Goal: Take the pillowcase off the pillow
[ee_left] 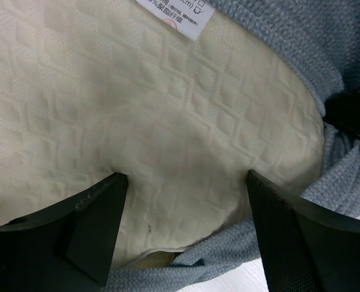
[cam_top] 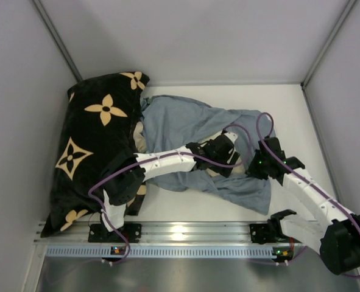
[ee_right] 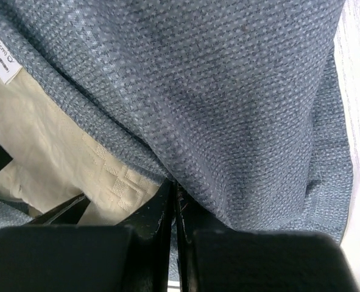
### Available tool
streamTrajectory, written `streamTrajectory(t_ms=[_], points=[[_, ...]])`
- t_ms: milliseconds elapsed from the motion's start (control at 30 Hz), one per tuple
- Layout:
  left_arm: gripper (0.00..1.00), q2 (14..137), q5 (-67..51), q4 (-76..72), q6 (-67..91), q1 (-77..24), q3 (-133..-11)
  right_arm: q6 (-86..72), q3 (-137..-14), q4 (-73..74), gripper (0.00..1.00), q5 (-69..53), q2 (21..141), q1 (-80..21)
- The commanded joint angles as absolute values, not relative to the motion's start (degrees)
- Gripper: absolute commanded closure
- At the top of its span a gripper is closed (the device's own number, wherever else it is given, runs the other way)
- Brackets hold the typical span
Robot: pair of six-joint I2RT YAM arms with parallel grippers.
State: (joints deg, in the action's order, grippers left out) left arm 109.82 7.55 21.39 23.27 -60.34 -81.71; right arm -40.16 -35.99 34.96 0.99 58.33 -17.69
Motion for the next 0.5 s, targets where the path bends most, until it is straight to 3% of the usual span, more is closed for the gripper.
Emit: streamTrajectory(t_ms=[0,33,100,167,200,267,333,467], points=[[0.18,112.1,9.1,16.5,24.6,-60.6,-83.7,-39.6,-35.2,34.1,1.0,-2.7,57.9,-17.4],[0.19,112.4,9.7,16.3,25.0,-60.6,-83.8,-39.6,-35.2,34.1,1.0,-2.9,58.0,-17.5],[0.35,113.1,9.2,15.2,25.3,-60.6,-83.3,-39.7,-35.2,33.9,1.0,-3.0,58.0,-17.4],[0.52,113.9,8.9,13.7,25.7,-60.6,-82.6,-39.7,-35.1,33.9,1.0,-2.9,58.0,-17.4],[0.67,114.2,8.7,13.4,25.8,-60.6,-82.5,-39.7,-35.1,33.9,1.0,-2.8,57.9,-17.5],[0.8,114.8,8.0,12.8,25.8,-60.6,-82.6,-39.8,-34.8,33.8,1.0,-2.7,57.8,-17.4],[1.0,114.8,8.0,12.4,25.8,-60.6,-82.5,-39.8,-34.7,33.9,1.0,-2.8,57.6,-17.4],[1.0,112.9,10.8,11.6,25.7,-60.6,-81.7,-39.8,-34.5,33.9,1.0,-2.9,57.2,-17.4]])
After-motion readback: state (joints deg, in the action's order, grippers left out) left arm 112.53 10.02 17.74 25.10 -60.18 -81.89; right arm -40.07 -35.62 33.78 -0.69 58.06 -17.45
